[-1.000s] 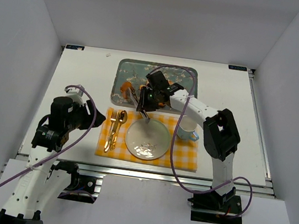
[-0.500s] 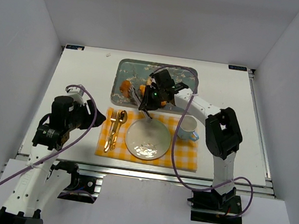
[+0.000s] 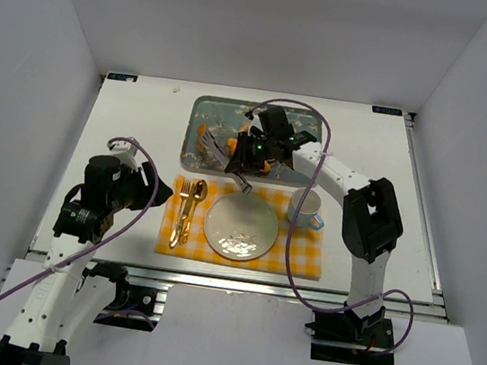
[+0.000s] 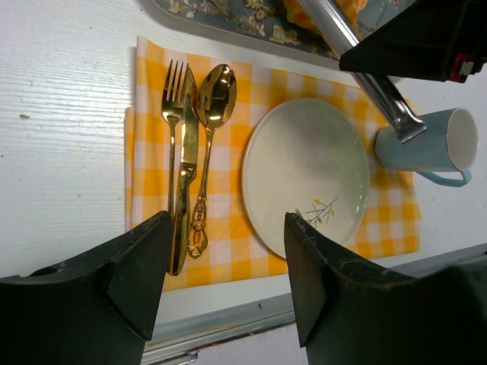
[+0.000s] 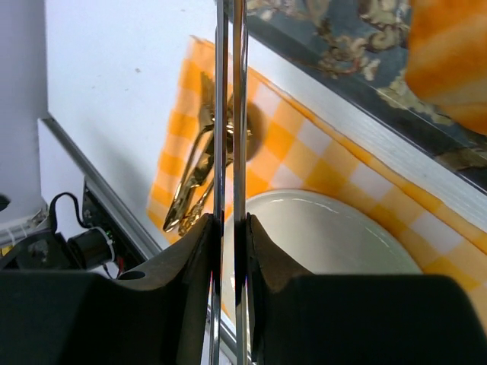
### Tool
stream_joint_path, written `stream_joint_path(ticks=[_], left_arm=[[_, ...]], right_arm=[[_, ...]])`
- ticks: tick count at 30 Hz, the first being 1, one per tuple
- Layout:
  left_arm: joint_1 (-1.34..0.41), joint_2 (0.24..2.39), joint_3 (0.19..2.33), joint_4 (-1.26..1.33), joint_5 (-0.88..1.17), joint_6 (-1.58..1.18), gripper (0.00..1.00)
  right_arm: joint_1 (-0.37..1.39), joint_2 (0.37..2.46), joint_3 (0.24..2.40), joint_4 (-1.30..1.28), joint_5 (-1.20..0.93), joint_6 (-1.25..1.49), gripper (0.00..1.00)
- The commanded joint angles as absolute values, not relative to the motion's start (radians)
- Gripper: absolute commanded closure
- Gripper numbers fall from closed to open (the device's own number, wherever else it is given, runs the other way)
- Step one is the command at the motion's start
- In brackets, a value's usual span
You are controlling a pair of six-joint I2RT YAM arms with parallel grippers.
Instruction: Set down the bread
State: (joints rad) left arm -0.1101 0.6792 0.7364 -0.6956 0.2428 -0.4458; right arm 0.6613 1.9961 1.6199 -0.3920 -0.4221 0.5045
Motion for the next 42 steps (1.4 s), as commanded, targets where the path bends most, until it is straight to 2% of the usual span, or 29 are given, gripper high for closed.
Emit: stream_joint_path(ticks=[1,12,18,29,37,42], left_arm=[[-0.106,0.664,0.773,-0.678,0.247,-0.44,0.3],[-0.106,0.65,0.781,-0.693,0.242,-0.442,0.3],[-0.106,0.63,0.776,-0.701,0.233,-0.443,0.3],[-0.106,0.632,0.775,-0.678,0.235,-0.442,0.3],[-0.106,0.64,0.769,-0.65,0.256,-0.446,0.3],[-0.106,0.643,0.77,-0.646,0.262,-0.446,0.3]], right_arm=[[0.663,1.918,1.606,-0.344,-0.479,0.476,1.0],[0.652,1.849,1.528,-0.333,-0.492,0.423,1.0],[0.652,1.677,1.335,-0.314,-0.473,0.255,1.0],[0.652,1.22,0.927,-0.379,-0.399,-0.129,1.0],[0.653,1.017,0.824,-0.606,-0.333,-0.259,1.0],[0.653,0.992,0.807,-0.667,-0.368,-0.274,1.0]])
